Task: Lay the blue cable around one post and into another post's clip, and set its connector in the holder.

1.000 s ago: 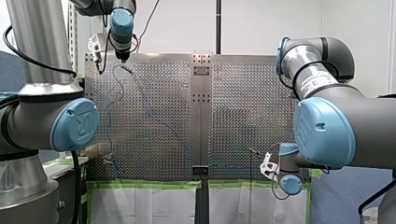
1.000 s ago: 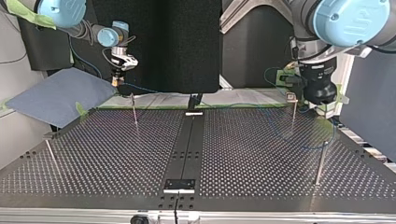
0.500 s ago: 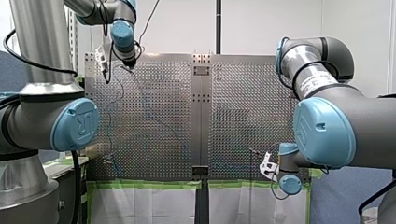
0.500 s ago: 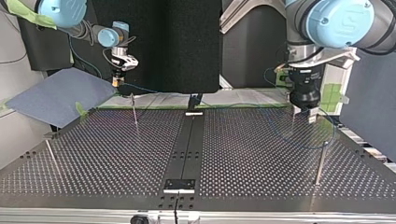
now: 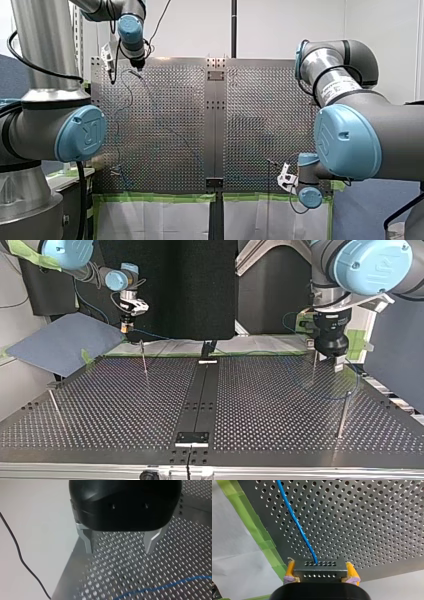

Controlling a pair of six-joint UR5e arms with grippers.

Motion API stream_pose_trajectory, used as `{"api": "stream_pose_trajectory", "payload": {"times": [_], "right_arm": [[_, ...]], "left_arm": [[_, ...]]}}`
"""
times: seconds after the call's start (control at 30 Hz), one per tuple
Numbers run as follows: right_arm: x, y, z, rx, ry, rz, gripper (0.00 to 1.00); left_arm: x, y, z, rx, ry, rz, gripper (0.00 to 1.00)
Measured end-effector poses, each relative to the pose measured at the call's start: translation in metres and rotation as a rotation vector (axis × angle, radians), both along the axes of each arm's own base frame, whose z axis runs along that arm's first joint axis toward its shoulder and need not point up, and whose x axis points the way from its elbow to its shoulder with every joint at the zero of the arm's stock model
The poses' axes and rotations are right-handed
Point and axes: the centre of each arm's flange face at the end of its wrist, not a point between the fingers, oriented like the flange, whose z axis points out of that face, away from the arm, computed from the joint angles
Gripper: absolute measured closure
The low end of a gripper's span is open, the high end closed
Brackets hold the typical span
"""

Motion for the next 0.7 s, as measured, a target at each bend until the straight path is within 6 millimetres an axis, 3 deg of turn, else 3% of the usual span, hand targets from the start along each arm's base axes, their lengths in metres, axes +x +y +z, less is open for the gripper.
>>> {"api": "stream_pose_trajectory", "payload": {"times": [0.7], "right_arm": [[0.001, 0.001, 0.000, 0.004, 0.001, 0.002, 1.00]], "left_arm": [[-0.012, 0.014, -0.007, 0.050, 0.108, 0.084, 0.00]]}}
